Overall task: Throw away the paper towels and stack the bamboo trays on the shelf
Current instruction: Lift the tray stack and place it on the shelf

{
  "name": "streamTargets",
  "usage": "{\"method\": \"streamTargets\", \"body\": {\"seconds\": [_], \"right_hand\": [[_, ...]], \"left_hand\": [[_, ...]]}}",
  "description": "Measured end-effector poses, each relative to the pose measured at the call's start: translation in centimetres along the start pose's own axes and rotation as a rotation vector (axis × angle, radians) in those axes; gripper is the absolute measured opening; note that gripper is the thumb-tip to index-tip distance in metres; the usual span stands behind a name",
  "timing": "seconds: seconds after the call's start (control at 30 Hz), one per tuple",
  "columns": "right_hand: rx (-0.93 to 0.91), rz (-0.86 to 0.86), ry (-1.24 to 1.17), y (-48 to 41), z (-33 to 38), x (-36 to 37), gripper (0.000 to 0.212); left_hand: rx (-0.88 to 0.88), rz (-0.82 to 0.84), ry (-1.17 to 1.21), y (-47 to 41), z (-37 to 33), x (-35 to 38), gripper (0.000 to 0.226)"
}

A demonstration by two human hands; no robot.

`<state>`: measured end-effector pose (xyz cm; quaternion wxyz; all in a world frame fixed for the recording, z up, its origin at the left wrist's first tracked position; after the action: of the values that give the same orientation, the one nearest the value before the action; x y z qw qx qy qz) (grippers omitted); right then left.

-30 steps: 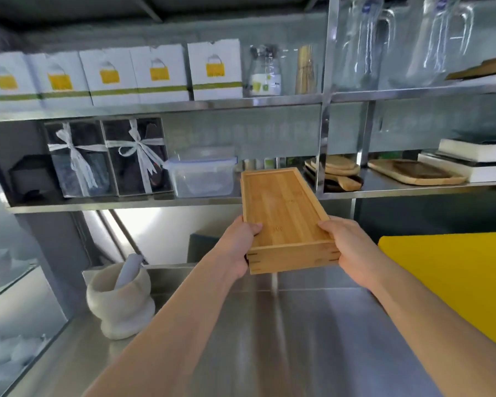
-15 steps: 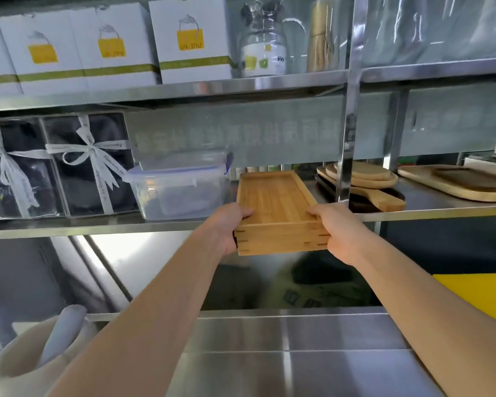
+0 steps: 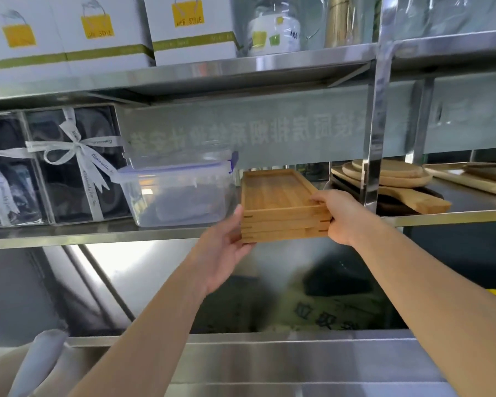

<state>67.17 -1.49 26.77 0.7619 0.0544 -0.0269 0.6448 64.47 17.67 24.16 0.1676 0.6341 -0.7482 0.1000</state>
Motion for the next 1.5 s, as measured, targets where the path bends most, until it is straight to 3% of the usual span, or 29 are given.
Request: {"method": "streamTargets", "body": {"seconds": [0.07, 0.17, 0.27, 0.33, 0.43, 0.57, 0.67, 0.93, 1.17, 1.5], "right_hand": [[0.007, 0.053, -0.057, 0.2, 0.0, 0.0, 0.02], [-0.045, 0.134, -0.014, 0.4, -0.7, -0.6, 0.051], [-0.274, 0.052, 0.185, 1.7, -1.3, -2.0, 0.073], [-0.447, 0.089, 0.275, 2.9, -1.7, -2.3, 0.084], [-0.578, 0.221, 0.409, 3.2, -2.8, -1.6, 0.062], [-0.641, 0.041, 0.679, 0.6, -2.5, -1.7, 0.039], [-0.605, 0.02, 0.868, -1.0, -2.6, -0.9, 0.039], [-0.572, -0.011, 0.949, -3.4, -1.9, -0.3, 0.037], [-0.573, -0.071, 0.915, -3.6, -1.5, -1.0, 0.041], [-0.61, -0.119, 0.977, -3.5, -1.7, -1.0, 0.039]], "left_hand": [[0.041, 0.009, -0.119, 1.0, 1.3, -0.1, 0.044], [0.139, -0.108, -0.324, 1.5, 1.4, 0.2, 0.024], [0.21, -0.228, -0.443, 1.4, 1.1, 0.5, 0.016], [0.244, -0.297, -0.493, 1.3, 0.8, 0.3, 0.021], [0.277, -0.373, -0.597, 0.9, 0.3, -0.3, 0.023], [0.301, -0.448, -0.747, 0.2, 0.1, -1.0, 0.016], [0.311, -0.522, -0.817, -0.7, -0.2, -1.4, 0.016], [0.314, -0.649, -0.916, -2.8, -1.2, -1.1, 0.034], [0.422, -0.527, -0.987, -3.7, -1.3, 0.4, 0.033], [0.409, -0.553, -0.902, -4.3, -1.7, -0.5, 0.034]]}}
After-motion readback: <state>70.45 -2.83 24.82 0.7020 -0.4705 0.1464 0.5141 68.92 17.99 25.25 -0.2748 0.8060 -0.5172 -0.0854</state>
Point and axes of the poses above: each hand's wrist, its own y-axis away from the middle knuckle, its own x-axis out of the palm, z = x × y, the point moved 6 cm from there along -y, towards the middle knuckle, and after that the axes turned 5 degrees about -x, right-handed, at the moved point
